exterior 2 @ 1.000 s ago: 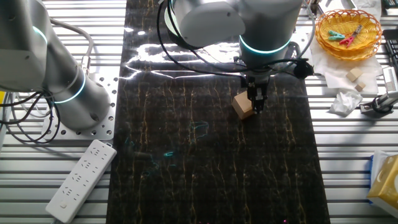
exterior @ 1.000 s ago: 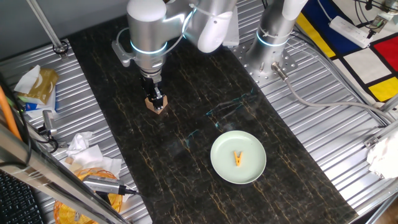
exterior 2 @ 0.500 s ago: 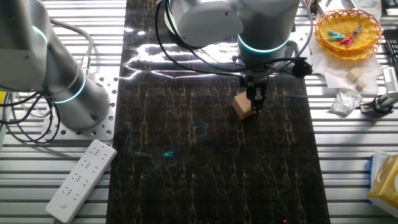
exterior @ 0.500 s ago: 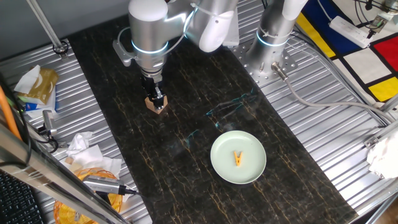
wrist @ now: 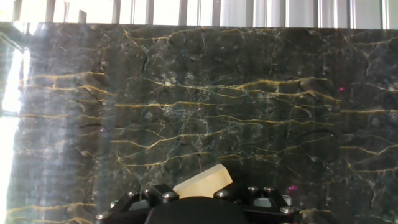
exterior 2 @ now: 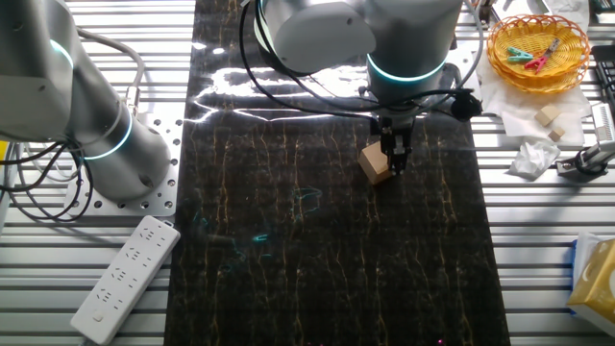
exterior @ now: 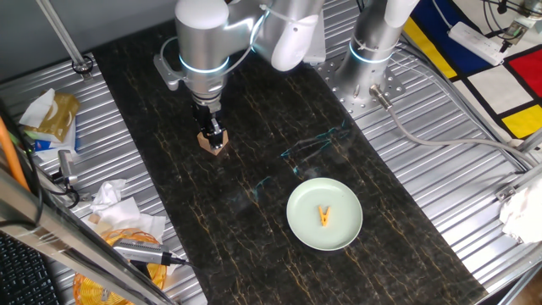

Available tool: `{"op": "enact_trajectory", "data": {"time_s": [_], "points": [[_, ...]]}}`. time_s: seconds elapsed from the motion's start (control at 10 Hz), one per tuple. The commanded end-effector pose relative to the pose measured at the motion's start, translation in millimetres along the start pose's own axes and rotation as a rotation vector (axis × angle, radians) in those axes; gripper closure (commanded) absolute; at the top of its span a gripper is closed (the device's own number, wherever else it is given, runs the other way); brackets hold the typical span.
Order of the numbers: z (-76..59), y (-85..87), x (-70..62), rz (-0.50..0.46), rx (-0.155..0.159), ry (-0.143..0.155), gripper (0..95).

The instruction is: Approach and touch the side of the small block

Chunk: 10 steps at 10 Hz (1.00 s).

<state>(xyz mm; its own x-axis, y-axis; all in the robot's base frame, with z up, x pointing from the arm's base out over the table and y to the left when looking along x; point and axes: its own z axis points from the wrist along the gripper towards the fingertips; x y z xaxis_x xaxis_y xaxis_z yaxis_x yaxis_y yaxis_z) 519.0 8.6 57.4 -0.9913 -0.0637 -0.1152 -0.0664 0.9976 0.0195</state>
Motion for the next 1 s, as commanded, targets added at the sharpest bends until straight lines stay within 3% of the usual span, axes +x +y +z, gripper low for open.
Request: {"op": "enact_trajectory", "data": {"time_s": [0.1, 0.6, 0.7, 1.0], "points": [[1.5, 0.1, 0.1, 0.0, 0.0, 0.0, 38.0], [1.5, 0.1, 0.1, 0.0, 0.0, 0.0, 38.0], [-25.8, 10.1, -1.5, -0.069, 0.024, 0.055, 0.0], [-25.2, 10.0, -1.7, -0.069, 0.018, 0.056, 0.0]]}}
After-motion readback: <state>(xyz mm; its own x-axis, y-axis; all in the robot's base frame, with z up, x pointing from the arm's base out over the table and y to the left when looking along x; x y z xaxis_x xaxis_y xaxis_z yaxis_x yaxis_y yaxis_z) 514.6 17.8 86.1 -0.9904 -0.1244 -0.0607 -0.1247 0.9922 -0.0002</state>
